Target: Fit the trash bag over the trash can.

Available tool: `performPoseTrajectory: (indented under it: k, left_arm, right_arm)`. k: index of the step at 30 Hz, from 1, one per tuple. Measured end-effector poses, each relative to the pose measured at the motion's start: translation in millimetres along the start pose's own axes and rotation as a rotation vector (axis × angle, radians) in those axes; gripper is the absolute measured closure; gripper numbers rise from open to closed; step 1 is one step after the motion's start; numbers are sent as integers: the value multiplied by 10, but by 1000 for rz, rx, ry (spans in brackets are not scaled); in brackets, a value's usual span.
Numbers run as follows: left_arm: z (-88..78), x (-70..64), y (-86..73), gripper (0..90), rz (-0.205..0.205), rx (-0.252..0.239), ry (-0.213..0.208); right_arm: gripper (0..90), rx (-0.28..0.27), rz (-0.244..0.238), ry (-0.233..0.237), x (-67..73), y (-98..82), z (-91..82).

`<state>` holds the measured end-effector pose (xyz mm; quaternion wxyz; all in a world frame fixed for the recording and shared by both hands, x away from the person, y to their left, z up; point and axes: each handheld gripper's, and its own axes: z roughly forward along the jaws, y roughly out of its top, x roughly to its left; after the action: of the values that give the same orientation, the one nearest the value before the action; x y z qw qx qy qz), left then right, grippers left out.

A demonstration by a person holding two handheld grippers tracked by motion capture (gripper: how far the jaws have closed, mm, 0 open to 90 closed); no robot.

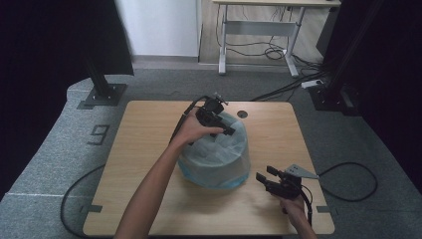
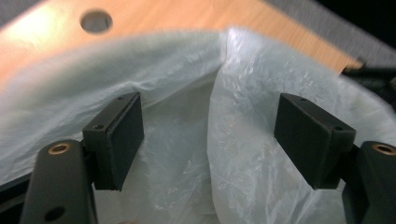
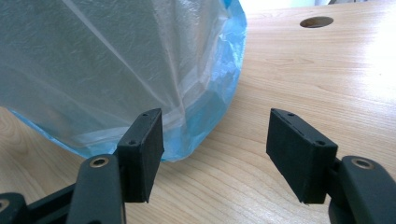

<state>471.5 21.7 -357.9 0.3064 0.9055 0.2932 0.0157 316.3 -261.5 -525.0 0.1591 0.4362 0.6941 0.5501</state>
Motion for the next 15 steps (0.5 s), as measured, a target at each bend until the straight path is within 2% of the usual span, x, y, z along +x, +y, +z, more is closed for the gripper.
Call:
performPoseTrajectory:
  k: [3,9,13,14,15]
  left_arm:
    - [125,-26,-2,241,8,55,16]
    - [200,-46,-7,241,20,79,26]
    - [182,-55,-11,241,26,76,33]
    - [107,-70,-17,243,30,48,45]
    - [107,-70,-17,243,30,48,45]
  right_arm:
    - [357,3,0,0,-1,-4,1]
    - [357,2,1,0,0,-4,-2]
    - [355,3,-1,-1,1,-5,-1]
    - [355,2,0,-1,0,-3,-6]
    - [355,2,0,-1,0,-3,-6]
